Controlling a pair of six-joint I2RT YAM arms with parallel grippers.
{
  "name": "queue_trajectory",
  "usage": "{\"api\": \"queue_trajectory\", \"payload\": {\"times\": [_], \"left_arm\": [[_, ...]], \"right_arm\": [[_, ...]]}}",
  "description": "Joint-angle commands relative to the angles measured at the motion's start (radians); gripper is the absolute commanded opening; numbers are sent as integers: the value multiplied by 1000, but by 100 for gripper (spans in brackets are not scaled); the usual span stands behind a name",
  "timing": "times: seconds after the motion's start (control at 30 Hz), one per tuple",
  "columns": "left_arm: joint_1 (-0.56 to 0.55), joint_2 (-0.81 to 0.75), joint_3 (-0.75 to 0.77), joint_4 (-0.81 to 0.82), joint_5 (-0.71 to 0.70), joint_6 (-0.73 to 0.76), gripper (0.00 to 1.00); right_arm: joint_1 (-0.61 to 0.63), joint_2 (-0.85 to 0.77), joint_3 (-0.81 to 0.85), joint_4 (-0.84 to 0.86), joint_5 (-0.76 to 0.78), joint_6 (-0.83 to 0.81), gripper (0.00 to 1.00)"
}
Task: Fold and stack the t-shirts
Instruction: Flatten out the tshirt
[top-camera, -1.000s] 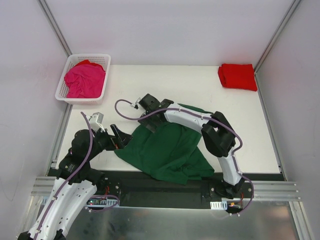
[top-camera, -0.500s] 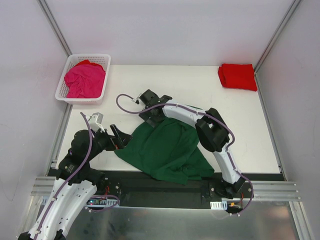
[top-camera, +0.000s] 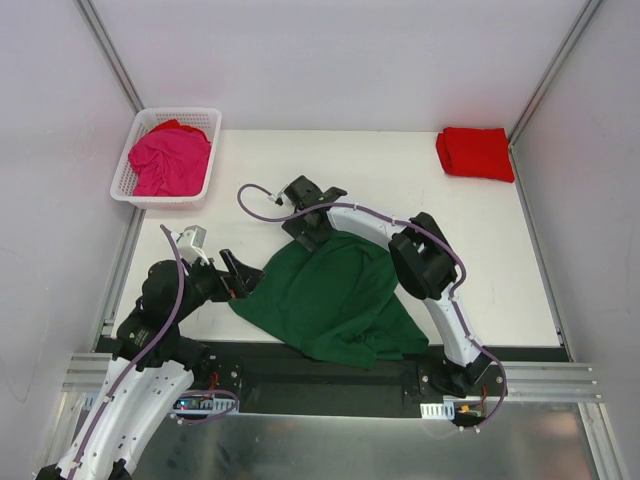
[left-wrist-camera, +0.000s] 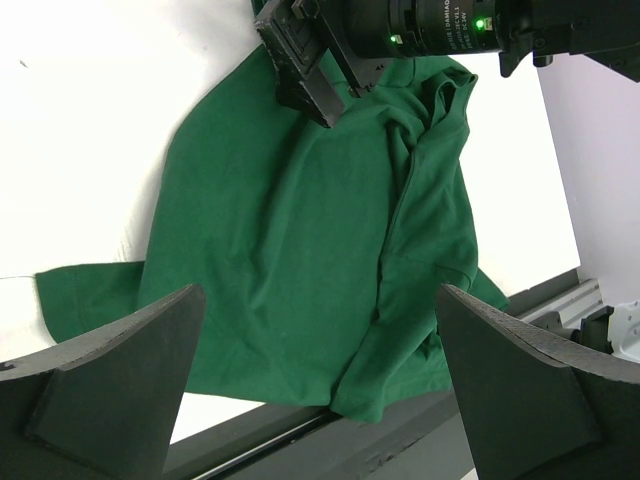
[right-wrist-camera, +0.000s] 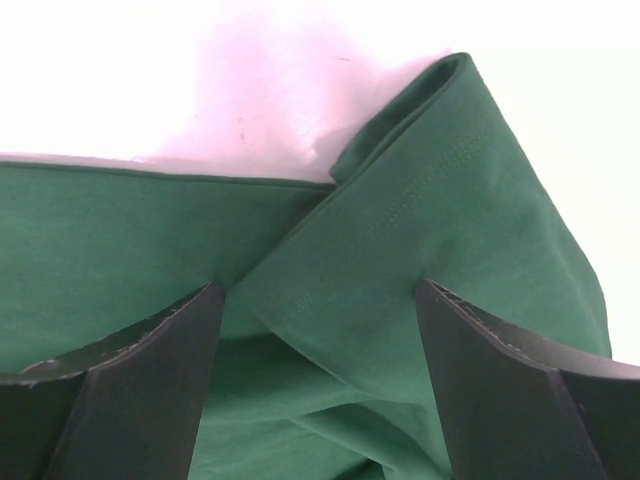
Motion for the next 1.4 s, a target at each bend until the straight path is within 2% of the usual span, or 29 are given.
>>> {"api": "queue_trajectory", "payload": {"times": [0.0, 0.27, 0.37, 0.4, 0.47, 0.5, 0.57, 0.6, 0.67, 0.93, 1.37], "left_arm": [[-5, 3, 19, -3, -23, -23, 99], [-5, -3, 16, -5, -23, -21, 99], [-5, -8, 12, -6, -24, -23, 99], [-5, -10, 12, -5, -24, -23, 99], [-5, -11, 9, -5, -23, -26, 99], [-5, -10, 7, -5, -23, -27, 99], [-5, -10, 5, -5, -23, -27, 99], [-5, -11, 5, -5, -23, -27, 99], [-5, -10, 4, -5, -26, -26, 99], [-5, -6, 2, -5, -27, -26, 99], [-5, 1, -45, -8, -41, -41, 99]], "right_arm": [[8, -15, 32, 0, -55, 4, 81], [11, -2, 37, 0, -69, -2, 79], [9, 10, 37, -3, -81, -2, 59], [11, 13, 35, -5, -84, -2, 46], [9, 14, 31, -5, -87, 2, 35], [11, 14, 26, -5, -87, 4, 25], [11, 10, 18, -3, -87, 4, 17], [11, 10, 15, 0, -86, 4, 8], [9, 1, 6, 1, -77, 2, 1], [-6, -120, -72, 41, -29, 12, 2], [-35, -240, -75, 31, 35, -7, 1]]}}
